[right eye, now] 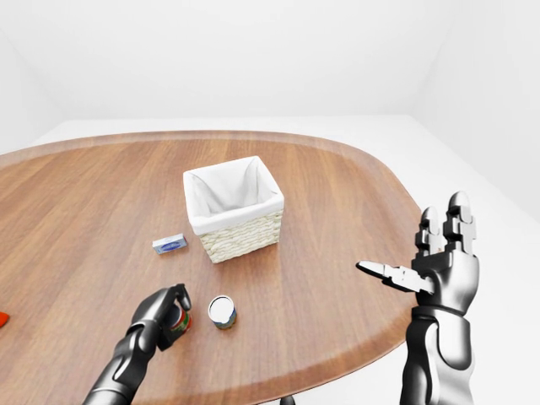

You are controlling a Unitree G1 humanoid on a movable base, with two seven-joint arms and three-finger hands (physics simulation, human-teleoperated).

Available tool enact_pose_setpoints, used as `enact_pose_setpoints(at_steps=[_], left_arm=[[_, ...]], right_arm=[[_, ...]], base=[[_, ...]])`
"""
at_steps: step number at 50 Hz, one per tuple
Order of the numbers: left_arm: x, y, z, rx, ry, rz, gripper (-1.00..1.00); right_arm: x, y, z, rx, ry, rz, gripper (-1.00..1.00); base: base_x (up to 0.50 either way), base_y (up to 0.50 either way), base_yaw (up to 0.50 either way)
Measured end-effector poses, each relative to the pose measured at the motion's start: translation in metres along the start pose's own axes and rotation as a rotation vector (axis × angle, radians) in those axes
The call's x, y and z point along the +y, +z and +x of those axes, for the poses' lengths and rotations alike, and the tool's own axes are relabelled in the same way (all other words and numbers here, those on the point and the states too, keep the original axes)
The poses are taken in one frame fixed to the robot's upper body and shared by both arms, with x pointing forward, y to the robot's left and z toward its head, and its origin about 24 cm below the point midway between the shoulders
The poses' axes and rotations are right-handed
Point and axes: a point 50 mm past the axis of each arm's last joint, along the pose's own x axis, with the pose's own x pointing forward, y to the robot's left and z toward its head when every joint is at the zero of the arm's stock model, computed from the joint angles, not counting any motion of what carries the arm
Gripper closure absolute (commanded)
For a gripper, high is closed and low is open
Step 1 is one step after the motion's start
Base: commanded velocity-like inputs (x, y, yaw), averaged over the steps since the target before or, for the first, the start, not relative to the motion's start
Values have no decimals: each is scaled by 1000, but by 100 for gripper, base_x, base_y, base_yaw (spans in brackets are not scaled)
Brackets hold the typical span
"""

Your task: Pick up the tomato sauce, and put it in the basket.

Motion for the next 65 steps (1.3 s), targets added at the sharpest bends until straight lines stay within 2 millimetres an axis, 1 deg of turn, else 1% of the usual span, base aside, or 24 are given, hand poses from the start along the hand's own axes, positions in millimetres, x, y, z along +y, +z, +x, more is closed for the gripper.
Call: enact_pose_setpoints(at_steps=[5, 11, 15, 20, 28, 32, 37, 42, 47, 52, 57, 62, 65], left_arm=[[5, 2, -1, -5, 23, -11, 100], [20, 7, -1, -16, 92, -48, 100], [34, 12, -3, -37, 158, -65, 100], [56, 19, -7, -77, 257, -91, 100], [87, 31, -17, -141, 390, -120, 100], [101, 41, -21, -183, 437, -127, 100], [116, 58, -24, -250, 480, -138, 100], [131, 79, -25, -327, 513, -146, 100], [149, 107, -22, -410, 546, -150, 100], [172, 135, -16, -481, 584, -139, 100], [201, 164, -5, -526, 624, -138, 100], [227, 187, 14, -496, 649, -136, 100], [241, 199, 23, -466, 661, -133, 100]], right_arm=[[0, 0, 0, 0, 0, 0, -100], [0, 0, 0, -1, 1, 0, -100], [0, 1, 0, -3, 1, 0, -100], [0, 1, 0, -4, 1, 0, -100], [0, 2, 0, -7, 0, 0, -100], [0, 2, 0, -7, 0, 1, -100], [0, 2, 0, -8, 0, 1, -100], [0, 2, 0, -7, 1, 1, -100], [0, 2, -1, -6, 1, 2, -100], [0, 1, -1, -6, 0, 3, -100], [0, 1, -1, -4, 1, 5, -100], [0, 2, -1, -7, 2, 7, -100], [0, 2, -1, -7, 3, 8, -100]], base=[[0, 0, 0], [0, 0, 0], [0, 0, 0], [0, 0, 0], [0, 0, 0], [0, 0, 0], [0, 0, 0], [0, 0, 0], [0, 0, 0], [0, 0, 0], [0, 0, 0], [0, 0, 0], [0, 0, 0]])
